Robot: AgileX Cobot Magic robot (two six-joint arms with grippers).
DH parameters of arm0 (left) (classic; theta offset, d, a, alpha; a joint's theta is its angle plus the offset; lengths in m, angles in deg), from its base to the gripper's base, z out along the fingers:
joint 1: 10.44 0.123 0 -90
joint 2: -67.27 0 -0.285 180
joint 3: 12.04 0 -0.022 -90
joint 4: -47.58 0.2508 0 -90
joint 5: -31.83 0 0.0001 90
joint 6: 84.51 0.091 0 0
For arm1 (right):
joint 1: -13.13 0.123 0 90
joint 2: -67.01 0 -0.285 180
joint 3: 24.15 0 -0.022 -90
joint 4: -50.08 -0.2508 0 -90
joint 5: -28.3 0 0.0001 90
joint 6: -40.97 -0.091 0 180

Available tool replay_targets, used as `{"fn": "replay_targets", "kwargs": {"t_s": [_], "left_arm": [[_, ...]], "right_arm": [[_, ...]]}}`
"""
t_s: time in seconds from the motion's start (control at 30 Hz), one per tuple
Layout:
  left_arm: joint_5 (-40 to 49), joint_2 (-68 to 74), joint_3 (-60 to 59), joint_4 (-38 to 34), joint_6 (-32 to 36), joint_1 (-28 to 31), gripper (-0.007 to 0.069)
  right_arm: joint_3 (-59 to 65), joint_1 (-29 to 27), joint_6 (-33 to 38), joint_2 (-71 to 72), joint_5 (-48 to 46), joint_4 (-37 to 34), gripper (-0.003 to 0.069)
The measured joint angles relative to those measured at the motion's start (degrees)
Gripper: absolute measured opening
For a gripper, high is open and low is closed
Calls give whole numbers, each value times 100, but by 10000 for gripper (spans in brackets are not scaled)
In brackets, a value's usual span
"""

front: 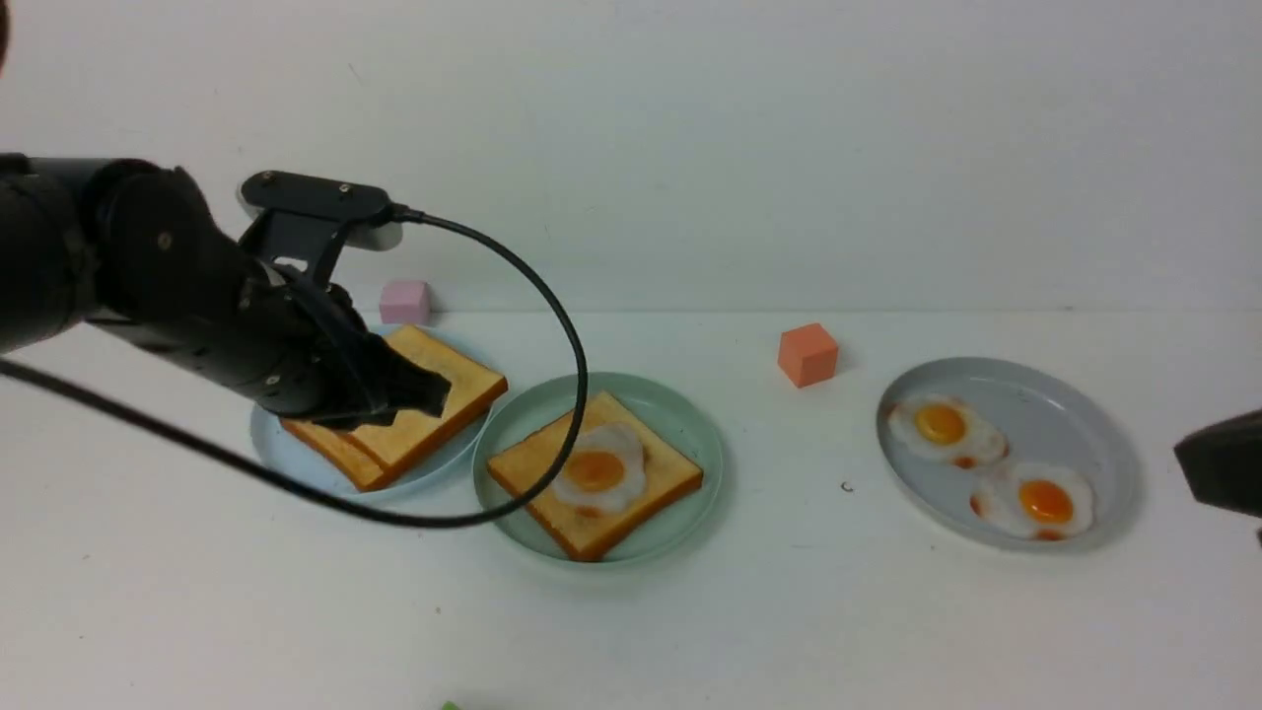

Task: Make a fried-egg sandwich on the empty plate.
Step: Use the left arm to grab a slice of bread

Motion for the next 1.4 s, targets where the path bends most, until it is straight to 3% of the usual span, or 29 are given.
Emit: {"fn": "replay_targets", "kwargs": {"t_s": [0.17, 0.47, 0.6, 1.07, 1.23, 1.4], "left_arm": [[-202, 777, 552, 16, 162, 31, 65], [-513, 1528, 833, 481, 370, 31, 378], [-668, 1722, 833, 621, 370, 31, 438], [-1231, 2174, 855, 1499, 370, 31, 422], [-1262, 2258, 901, 1620, 370, 31, 370], [-1251, 2264, 901, 1638, 373, 31, 252]], "right_arm": [[130, 0, -11, 324, 16, 0, -3], [141, 0, -84, 481, -95, -39, 1], [143, 0, -123, 481, -109, -76, 4], [143, 0, -136, 481, -77, -422, 14], [143, 0, -131, 481, -84, -493, 18], [148, 0, -131, 539, -206, -497, 19]]}}
